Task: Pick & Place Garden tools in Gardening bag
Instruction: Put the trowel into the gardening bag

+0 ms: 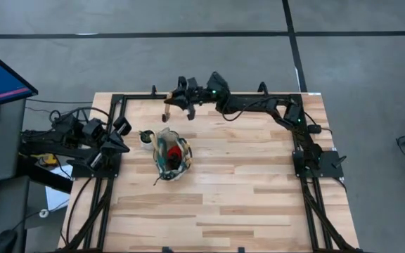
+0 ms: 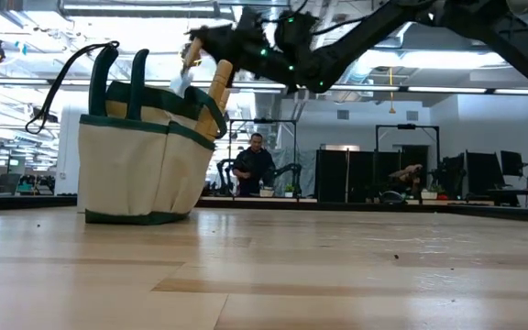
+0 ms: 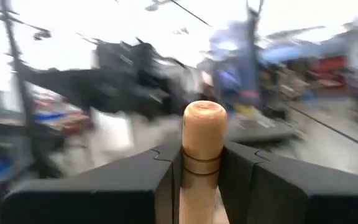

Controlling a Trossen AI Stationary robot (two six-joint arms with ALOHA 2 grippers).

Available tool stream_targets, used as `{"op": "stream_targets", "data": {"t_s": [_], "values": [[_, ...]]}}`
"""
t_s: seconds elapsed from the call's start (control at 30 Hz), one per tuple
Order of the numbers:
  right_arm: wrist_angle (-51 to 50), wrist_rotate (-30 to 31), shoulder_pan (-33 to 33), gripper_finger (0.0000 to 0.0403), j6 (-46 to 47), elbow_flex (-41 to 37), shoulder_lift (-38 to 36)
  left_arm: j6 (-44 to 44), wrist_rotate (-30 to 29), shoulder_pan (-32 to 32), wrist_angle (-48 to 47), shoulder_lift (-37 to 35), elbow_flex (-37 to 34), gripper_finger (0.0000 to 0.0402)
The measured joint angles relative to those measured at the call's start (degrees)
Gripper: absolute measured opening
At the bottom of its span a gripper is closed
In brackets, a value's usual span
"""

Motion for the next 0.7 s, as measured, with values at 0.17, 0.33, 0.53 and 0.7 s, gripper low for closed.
{"op": "stream_targets", "data": {"t_s": [0.17, 0.33, 0.53, 0.7], "values": [[-8.24, 7.61, -1.2, 0.0061, -3.86, -0.18, 1.03, -0.02, 0.0, 0.0, 0.0, 0.0, 0.0, 0.0003], [-9.05, 7.14, -1.88, 0.0061, -2.26, -0.15, 2.4, 0.04, -0.05, -0.02, 0.06, 0.0, 0.0, 0.0003], [-10.41, 4.16, -0.44, 0.0061, -3.07, -0.09, 2.18, 0.04, -0.09, 0.0, 0.07, 0.0, 0.0, 0.0003], [-12.06, 4.14, 1.85, 0.0061, -4.16, -0.09, 2.18, 0.0, -0.29, 0.0, 0.26, 0.0, 0.0, 0.0003]]}}
